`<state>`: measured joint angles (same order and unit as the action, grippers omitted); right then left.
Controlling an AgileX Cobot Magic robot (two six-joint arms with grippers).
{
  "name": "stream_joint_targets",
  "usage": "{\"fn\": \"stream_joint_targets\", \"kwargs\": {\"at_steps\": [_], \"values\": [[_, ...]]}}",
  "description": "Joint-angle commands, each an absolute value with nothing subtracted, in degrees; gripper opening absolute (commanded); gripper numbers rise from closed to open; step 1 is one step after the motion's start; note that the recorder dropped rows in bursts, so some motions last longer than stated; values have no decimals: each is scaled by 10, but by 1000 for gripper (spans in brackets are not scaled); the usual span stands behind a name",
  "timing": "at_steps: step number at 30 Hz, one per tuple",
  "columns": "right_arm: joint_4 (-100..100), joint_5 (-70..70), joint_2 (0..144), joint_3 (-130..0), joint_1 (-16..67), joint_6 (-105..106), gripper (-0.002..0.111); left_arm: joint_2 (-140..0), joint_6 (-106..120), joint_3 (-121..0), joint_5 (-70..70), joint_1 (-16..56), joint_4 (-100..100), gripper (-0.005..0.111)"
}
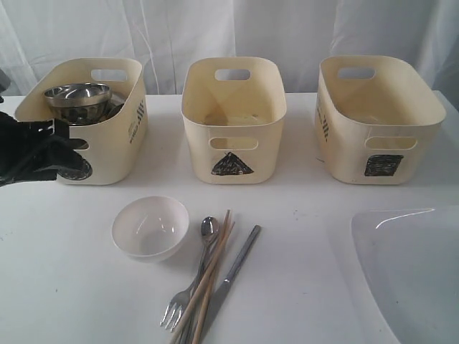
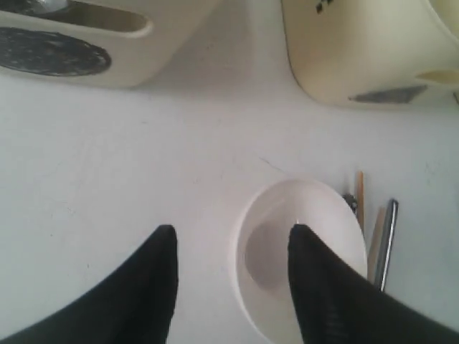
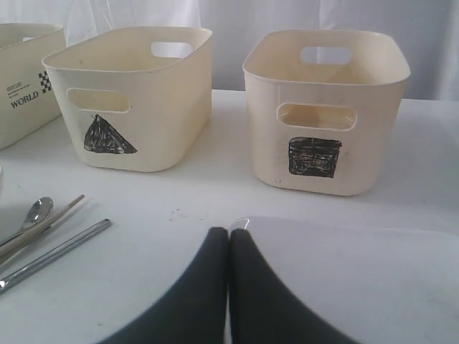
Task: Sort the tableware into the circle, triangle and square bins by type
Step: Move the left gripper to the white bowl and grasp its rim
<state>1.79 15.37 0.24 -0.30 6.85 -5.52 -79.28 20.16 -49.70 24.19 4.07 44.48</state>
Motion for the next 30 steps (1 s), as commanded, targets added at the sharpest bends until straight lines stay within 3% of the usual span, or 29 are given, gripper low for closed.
{"fn": "stream_joint_targets", "kwargs": {"at_steps": [1, 8, 19, 30], "values": [[20, 150, 0, 0, 70, -63, 0, -834, 244, -474, 208, 42, 567, 52], [20, 150, 0, 0, 70, -63, 0, -902, 414, -474, 333, 42, 696, 72], [20, 151, 0, 0, 70, -63, 0, -944, 505, -474, 337, 43, 695, 71], [20, 149, 0, 0, 70, -63, 0, -1019, 588, -474, 235, 148, 656, 70]]}}
